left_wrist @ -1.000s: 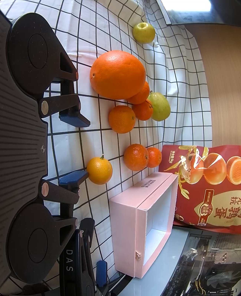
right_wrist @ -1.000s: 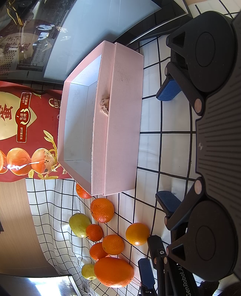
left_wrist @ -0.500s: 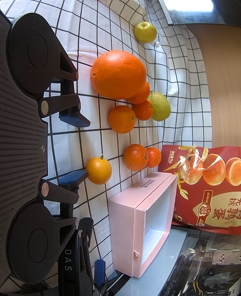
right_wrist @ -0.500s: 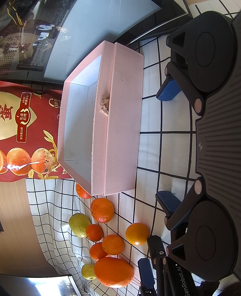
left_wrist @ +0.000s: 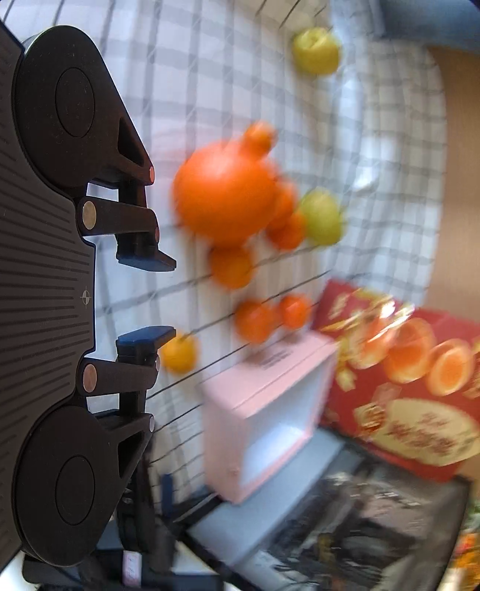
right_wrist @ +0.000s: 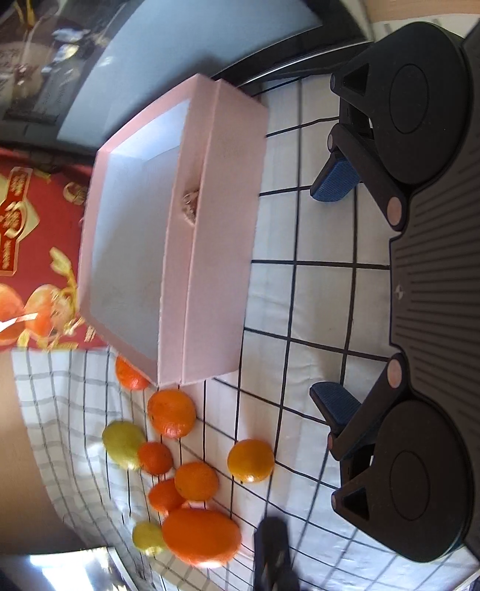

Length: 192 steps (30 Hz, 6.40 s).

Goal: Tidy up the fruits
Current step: 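Grasp the green-yellow pear with the left tool, then carry the pear with the left tool while the right tool grasps a mandarin, then lower the pear into the pink box and open the left tool, then drop the mandarin into the pink box from the right tool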

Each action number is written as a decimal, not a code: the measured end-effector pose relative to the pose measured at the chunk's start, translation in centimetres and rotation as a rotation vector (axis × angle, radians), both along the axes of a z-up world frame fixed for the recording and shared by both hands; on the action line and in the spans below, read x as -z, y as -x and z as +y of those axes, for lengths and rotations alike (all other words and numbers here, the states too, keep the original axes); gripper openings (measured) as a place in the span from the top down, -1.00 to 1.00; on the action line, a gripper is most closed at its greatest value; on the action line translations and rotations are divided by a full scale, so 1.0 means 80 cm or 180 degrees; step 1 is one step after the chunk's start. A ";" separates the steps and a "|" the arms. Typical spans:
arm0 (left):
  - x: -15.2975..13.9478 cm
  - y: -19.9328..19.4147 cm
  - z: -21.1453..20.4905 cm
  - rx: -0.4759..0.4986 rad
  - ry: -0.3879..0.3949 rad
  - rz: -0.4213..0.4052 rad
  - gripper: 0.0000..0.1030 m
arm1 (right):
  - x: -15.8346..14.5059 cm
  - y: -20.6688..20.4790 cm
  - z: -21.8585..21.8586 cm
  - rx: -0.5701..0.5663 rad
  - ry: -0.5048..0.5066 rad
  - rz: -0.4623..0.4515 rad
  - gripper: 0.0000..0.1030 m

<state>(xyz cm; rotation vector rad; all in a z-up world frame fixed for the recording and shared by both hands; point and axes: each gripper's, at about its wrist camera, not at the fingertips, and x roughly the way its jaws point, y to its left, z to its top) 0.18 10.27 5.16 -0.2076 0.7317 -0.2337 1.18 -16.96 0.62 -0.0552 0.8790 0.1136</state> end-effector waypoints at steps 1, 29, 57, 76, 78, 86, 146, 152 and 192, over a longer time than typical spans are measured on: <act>-0.010 0.000 0.017 -0.0035 -0.0006 -0.0065 0.27 | -0.001 -0.001 0.004 0.0110 0.0000 0.0044 -1.00; -0.010 -0.227 0.241 -0.0714 -0.0744 -0.0090 0.30 | -0.052 0.073 0.157 0.0484 0.0286 -0.0184 -0.79; 0.019 -0.274 0.247 -0.0647 -0.0718 0.0939 -0.31 | -0.025 0.078 0.104 0.0295 -0.0063 -0.0053 -0.79; 0.029 -0.064 0.190 -0.0533 0.0226 0.0627 -0.30 | -0.035 0.059 0.133 -0.0106 0.0114 -0.0228 -0.79; 0.031 -0.034 0.178 -0.0553 0.0285 0.0621 -0.30 | -0.037 0.054 0.147 -0.0246 0.0125 -0.0293 -0.79; 0.033 0.031 0.137 -0.0496 0.0291 0.0641 -0.30 | -0.046 0.019 0.215 -0.0823 -0.0006 -0.0485 -0.79; -0.046 -0.043 -0.038 0.1015 0.0413 0.0396 -0.30 | -0.070 0.056 0.061 0.0128 0.0034 -0.0460 0.33; -0.096 -0.153 -0.127 0.1202 0.0409 0.0153 -0.30 | -0.086 0.063 0.024 0.0303 0.0077 -0.0607 0.33; -0.027 -0.001 0.066 -0.0212 0.0316 0.0295 -0.17 | -0.183 -0.110 -0.033 0.0253 -0.0075 -0.1066 0.33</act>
